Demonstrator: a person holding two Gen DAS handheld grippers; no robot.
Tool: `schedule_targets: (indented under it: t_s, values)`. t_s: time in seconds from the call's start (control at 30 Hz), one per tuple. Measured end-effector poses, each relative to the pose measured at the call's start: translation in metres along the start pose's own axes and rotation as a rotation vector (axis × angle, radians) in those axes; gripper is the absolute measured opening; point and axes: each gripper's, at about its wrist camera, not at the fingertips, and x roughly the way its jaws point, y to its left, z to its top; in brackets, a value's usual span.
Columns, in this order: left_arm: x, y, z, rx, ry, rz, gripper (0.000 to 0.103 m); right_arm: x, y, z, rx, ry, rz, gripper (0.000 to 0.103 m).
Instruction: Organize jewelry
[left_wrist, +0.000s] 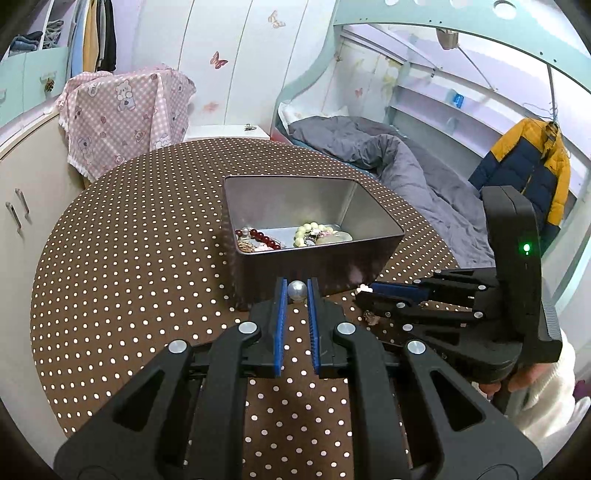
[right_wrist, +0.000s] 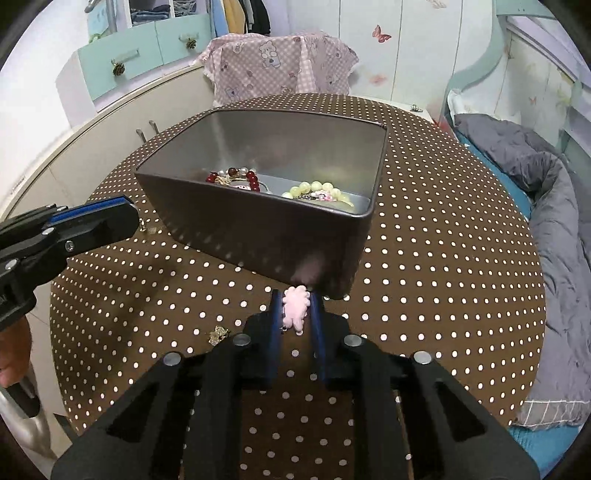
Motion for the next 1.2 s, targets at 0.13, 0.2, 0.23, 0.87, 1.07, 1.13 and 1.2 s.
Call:
schedule_targets:
  t_s: [0.13,0.2,0.23,0.87,1.07,1.13,1.2]
  values:
    - [-0.002,-0.002,-0.002,0.002,-0.005,-0.003,0.011,-0.007,-0.002,-0.002,0.018,-0.015,0.0,0.014]
    - [-0.003,-0.004,-0.001,0.006,-0.01,-0.003,0.011,-0.014,-0.005,-0.004,0.023,-0.029,0.001,0.014]
    - [-0.003,-0.003,0.0,0.007,-0.013,-0.005,0.011,-0.016,-0.006,-0.001,0.021,-0.041,0.0,0.014]
    - [-0.005,-0.003,0.04,0.041,-0.094,0.02,0.011,-0.063,-0.018,0.056,-0.048,-0.249,0.009,0.014]
    - [0.006,-0.006,0.05,0.07,-0.085,0.067,0.012,-0.061,-0.024,0.06,-0.042,-0.248,0.038,0.03]
    - [0.01,-0.006,0.049,0.075,-0.066,0.083,0.014,-0.063,-0.029,0.061,-0.023,-0.256,0.024,0.045]
    - [0.014,-0.004,0.049,0.064,-0.048,0.091,0.042,-0.066,-0.034,0.06,-0.011,-0.261,0.013,0.045]
